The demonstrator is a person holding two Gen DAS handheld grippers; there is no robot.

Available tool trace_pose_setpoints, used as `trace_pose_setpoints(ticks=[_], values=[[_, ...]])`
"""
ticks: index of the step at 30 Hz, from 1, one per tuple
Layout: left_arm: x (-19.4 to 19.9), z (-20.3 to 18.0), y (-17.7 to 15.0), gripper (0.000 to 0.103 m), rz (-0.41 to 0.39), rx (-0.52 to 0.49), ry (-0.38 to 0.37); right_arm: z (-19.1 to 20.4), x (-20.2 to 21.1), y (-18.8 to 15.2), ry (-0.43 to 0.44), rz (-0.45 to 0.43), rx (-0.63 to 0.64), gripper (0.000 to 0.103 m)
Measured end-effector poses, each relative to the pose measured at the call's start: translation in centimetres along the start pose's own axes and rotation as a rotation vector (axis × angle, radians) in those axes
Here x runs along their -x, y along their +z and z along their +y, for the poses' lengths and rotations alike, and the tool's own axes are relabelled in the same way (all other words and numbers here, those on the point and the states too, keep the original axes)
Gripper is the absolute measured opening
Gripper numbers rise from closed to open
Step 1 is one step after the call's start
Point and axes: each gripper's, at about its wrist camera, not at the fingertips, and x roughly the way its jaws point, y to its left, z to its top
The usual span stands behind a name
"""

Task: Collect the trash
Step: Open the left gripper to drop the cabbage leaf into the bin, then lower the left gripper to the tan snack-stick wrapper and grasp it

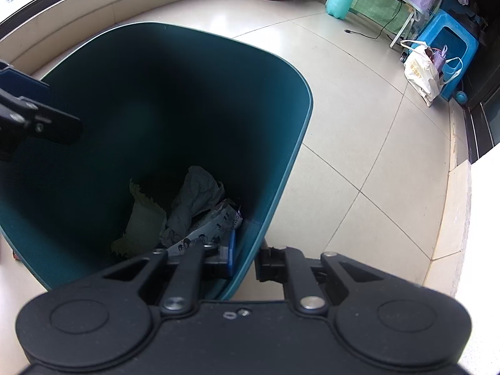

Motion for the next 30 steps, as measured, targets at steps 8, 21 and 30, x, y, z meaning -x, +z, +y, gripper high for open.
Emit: trace_pose_setpoints(ticks=[8,21,30], values=[[3.1,4.0,-1.2,0.06,-0.046,0.076,-0.007,0.1,0.0,0.0,-0.003,0.004,-0.002,0.011],[5.0,12.2,-4.3,0.06,-0.054,0.183,0.118,0.1,0.0,0.2,-0.015,0.024,-0.001,0.011],[0.3,18.1,-7.8,0.06,0.048,0.288,0.179,0.3,-0.3,0.7,-0.021,0.038,0.004,0.011]])
